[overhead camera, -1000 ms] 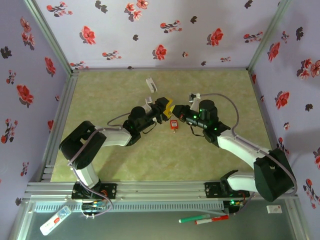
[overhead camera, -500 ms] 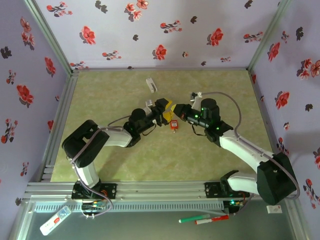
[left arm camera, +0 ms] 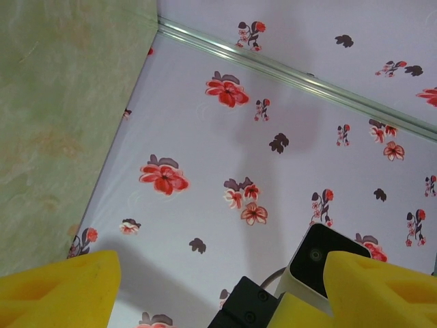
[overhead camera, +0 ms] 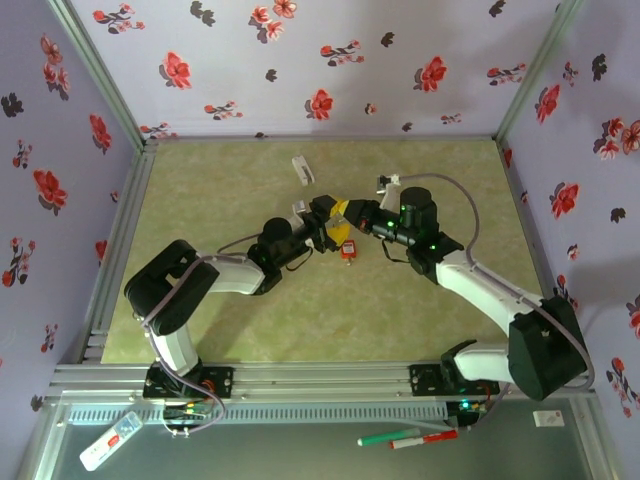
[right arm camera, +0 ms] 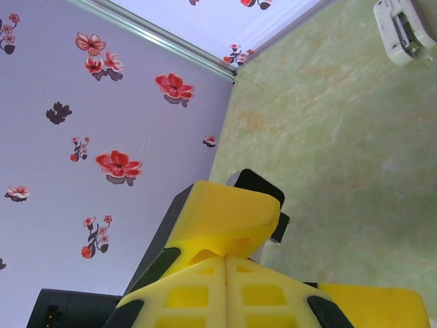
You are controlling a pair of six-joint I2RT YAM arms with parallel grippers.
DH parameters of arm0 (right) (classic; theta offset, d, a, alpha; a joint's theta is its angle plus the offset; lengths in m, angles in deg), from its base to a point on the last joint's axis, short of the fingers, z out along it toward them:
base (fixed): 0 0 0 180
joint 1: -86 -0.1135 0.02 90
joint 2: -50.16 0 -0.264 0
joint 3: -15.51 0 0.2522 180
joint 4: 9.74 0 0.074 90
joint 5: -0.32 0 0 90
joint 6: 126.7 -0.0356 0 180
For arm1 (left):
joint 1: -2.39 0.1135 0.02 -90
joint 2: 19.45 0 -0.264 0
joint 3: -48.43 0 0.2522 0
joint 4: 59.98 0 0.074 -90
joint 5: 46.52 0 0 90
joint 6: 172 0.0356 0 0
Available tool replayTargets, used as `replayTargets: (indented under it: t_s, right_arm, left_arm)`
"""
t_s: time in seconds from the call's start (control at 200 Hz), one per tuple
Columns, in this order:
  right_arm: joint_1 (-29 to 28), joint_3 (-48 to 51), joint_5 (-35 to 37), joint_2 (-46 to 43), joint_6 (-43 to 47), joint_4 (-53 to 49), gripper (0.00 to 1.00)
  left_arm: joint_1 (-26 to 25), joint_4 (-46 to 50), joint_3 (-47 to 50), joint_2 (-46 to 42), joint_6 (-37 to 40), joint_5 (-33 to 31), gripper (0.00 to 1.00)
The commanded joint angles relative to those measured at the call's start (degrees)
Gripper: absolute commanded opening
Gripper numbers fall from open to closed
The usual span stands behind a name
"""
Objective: Unlock with the key
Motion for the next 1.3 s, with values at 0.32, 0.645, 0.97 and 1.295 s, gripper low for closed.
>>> replayTargets:
  t_s: [0.32, 0.645, 0.97, 1.295]
  right_arm:
    - [-0.08, 5.35, -1.81, -1.1, -2.17, 7.69, 0.0]
    - [-0.08, 7.53, -1.97, -2.16, -2.82, 9.44, 0.0]
    - [0.1, 8.59, -1.36, -3.7, -1.92, 8.07, 0.0]
    - [0.28, 8.77, -1.1, -3.64, -1.83, 7.87, 0.0]
  left_arm:
    - [-0.93, -3.99, -1.84, -0.77, -0.43, 2.15, 0.71]
    - [-0.64, -4.83, -1.58, -0.89, -0.96, 1.88, 0.65]
    - [-0.19, -5.24, -0.97, -1.1, -0.87, 1.82, 0.58]
    - [-0.01, -5.65, -0.35, -1.24, -0.61, 1.7, 0.49]
